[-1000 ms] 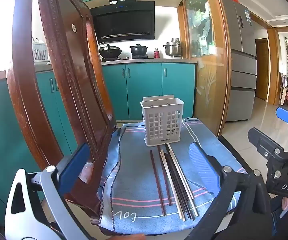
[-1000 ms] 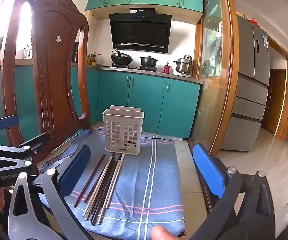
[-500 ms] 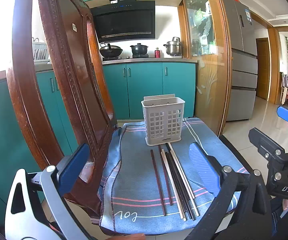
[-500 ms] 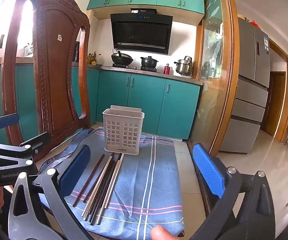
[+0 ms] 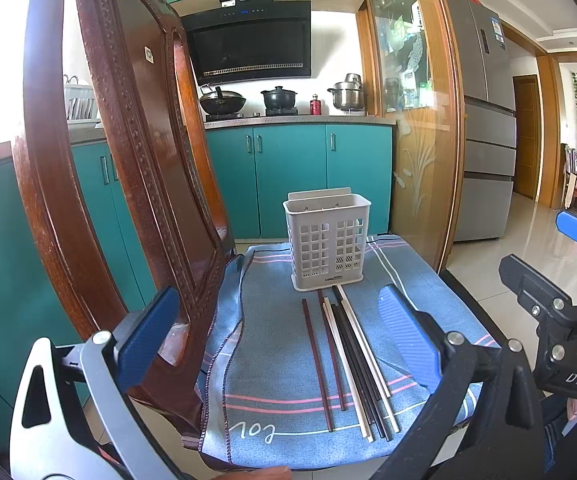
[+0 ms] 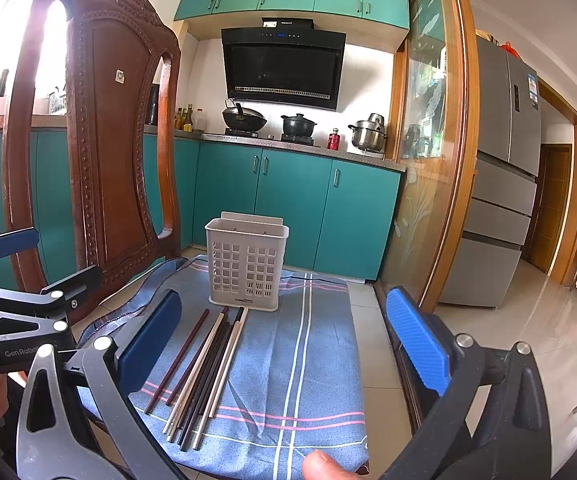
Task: Organize utensils
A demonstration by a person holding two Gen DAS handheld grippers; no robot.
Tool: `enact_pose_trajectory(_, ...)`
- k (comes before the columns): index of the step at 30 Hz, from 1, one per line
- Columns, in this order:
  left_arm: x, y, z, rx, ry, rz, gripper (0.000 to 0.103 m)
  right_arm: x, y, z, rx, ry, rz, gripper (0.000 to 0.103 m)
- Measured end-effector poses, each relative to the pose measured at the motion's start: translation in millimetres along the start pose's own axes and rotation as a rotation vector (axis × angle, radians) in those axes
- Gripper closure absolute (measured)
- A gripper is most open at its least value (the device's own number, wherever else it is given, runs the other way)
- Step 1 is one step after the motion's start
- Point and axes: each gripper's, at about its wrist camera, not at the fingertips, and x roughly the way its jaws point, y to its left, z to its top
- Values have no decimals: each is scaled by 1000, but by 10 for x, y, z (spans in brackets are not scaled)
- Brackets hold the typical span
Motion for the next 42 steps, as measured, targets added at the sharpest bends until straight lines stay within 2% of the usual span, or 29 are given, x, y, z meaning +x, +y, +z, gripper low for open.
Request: enact_pose_trajectory(42,8,4,-9,3,1,2,4,-4,2,2,-5,-6,-1,3)
